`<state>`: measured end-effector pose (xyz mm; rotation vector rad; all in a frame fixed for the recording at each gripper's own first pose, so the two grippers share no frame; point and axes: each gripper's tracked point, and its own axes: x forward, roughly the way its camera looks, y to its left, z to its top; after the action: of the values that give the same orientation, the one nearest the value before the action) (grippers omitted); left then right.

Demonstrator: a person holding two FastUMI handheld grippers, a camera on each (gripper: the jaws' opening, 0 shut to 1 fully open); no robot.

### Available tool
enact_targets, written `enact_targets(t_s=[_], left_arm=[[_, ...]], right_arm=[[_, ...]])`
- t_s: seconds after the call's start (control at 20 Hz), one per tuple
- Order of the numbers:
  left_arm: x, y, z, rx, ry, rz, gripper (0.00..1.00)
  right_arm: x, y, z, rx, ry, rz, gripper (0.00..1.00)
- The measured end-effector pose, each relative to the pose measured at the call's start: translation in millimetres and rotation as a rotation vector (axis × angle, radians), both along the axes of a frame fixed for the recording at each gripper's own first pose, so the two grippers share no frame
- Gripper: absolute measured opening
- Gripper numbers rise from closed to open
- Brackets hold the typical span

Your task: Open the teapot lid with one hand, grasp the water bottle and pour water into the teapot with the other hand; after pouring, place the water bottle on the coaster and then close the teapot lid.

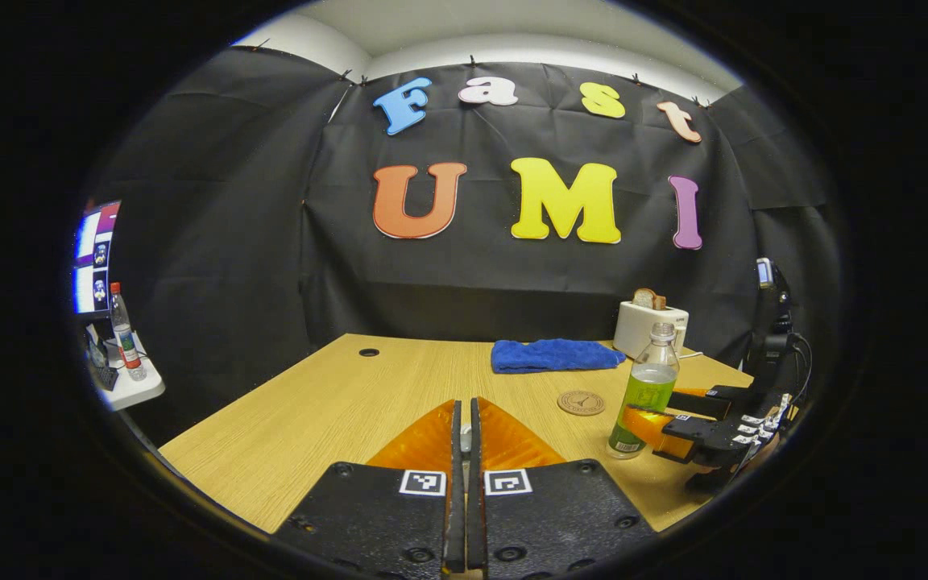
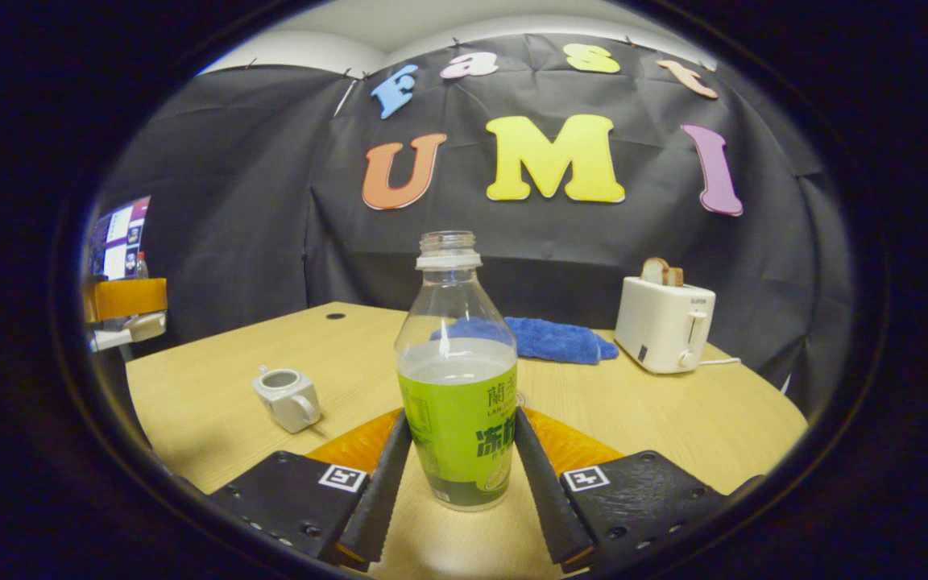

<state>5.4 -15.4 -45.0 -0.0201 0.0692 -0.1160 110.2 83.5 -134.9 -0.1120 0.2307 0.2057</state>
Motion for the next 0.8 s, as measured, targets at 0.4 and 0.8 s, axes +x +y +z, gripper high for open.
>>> enact_targets(t_s=[0.4,0.8], left_arm=[[-2.2,16.8,3.6,-0.034,0.006,-0.011,0.03],[-1.3,48.8,2.9,-0.101,0.017,0.025,0.03]], right_arm=[[10.3,7.2,-0.1,-0.302,0.01,-0.052,0.73],[23.5,22.6,-2.2,-0.606,0.004,-0.035,0.74]])
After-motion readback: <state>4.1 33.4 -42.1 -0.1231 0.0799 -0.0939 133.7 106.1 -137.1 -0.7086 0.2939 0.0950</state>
